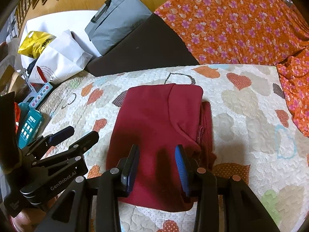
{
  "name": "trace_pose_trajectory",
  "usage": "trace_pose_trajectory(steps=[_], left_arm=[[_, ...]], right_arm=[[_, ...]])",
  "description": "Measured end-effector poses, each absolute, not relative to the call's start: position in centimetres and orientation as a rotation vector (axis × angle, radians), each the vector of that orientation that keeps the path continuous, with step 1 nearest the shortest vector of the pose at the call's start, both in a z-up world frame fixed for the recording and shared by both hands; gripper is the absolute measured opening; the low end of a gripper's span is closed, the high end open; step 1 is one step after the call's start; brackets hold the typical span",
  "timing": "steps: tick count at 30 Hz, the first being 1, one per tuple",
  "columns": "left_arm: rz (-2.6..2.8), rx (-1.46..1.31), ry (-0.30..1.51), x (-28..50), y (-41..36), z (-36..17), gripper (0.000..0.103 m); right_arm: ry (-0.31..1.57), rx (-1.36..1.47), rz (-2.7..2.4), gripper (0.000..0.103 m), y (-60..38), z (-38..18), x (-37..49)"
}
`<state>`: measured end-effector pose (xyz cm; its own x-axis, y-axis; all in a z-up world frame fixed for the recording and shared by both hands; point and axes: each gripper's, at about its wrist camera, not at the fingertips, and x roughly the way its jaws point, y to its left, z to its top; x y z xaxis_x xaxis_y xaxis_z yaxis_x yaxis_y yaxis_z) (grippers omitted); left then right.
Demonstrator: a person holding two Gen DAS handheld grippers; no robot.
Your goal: Fold small clothes
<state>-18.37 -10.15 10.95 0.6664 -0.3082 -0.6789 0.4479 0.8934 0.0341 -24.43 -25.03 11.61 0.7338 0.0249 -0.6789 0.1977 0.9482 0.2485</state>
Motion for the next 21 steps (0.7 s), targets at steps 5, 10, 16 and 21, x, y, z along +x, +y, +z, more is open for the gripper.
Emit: trace_pose_trajectory(steps=[5,10,16,21], left_arm=[[-0.427,0.213,0.714,-18.38,-10.31,11.0,0.065],[-0.425,0.22,0.715,-18.43,-10.49,10.89,0.065],[-0.425,0.222,0.715,-18.53,-10.58,10.86,0.065],[-0.424,0.223,0.716,-18.62,-10.71,10.86,0.065]], right_arm=[[0.747,0.326,-0.094,0.037,-25.01,11.43,-24.41],[0.752,0.335,-0.092,0.038,-24.83,11.19,-24.35],[0.758,0.341,-0.089,0.038,-24.77,10.98,-24.25],[0.76,0.347,-0.09,0.038,-24.65,10.81,-24.26]])
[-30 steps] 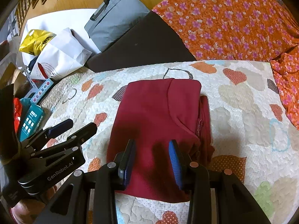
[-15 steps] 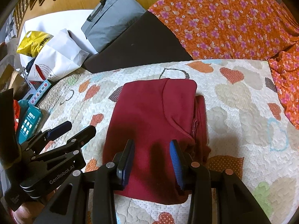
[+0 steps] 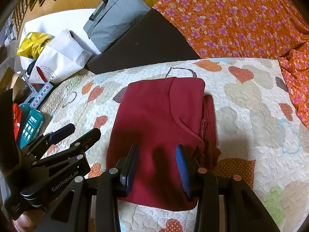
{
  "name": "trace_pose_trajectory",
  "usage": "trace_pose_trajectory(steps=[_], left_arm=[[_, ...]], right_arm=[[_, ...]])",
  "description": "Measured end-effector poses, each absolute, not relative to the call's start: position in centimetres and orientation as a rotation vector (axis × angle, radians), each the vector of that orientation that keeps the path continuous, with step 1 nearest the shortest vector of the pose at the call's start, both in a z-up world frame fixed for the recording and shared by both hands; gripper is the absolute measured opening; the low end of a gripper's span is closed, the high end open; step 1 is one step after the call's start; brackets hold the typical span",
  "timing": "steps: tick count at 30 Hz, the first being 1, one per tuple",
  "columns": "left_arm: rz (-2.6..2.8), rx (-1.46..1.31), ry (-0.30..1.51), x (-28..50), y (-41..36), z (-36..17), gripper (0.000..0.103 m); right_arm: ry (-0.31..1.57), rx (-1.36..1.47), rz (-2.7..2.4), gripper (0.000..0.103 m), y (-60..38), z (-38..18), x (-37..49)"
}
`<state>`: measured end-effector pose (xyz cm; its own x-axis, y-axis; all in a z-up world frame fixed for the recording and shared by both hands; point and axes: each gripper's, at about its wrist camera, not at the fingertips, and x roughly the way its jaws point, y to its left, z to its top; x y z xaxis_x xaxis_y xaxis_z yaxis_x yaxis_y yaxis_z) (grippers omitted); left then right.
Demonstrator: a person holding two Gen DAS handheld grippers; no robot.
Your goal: Fold small clothes
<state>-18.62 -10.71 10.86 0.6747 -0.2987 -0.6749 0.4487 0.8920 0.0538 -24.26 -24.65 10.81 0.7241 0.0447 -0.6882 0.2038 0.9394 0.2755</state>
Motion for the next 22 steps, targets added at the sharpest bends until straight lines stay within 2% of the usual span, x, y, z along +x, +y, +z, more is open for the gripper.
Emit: trace_pose_trajectory(steps=[22], left_arm=[[-0.441,0.219,0.711,-18.66,-11.09,10.74,0.065]], right_arm=[[0.759,0.366,-0.087,0.038,-24.59,10.46,-24.33]])
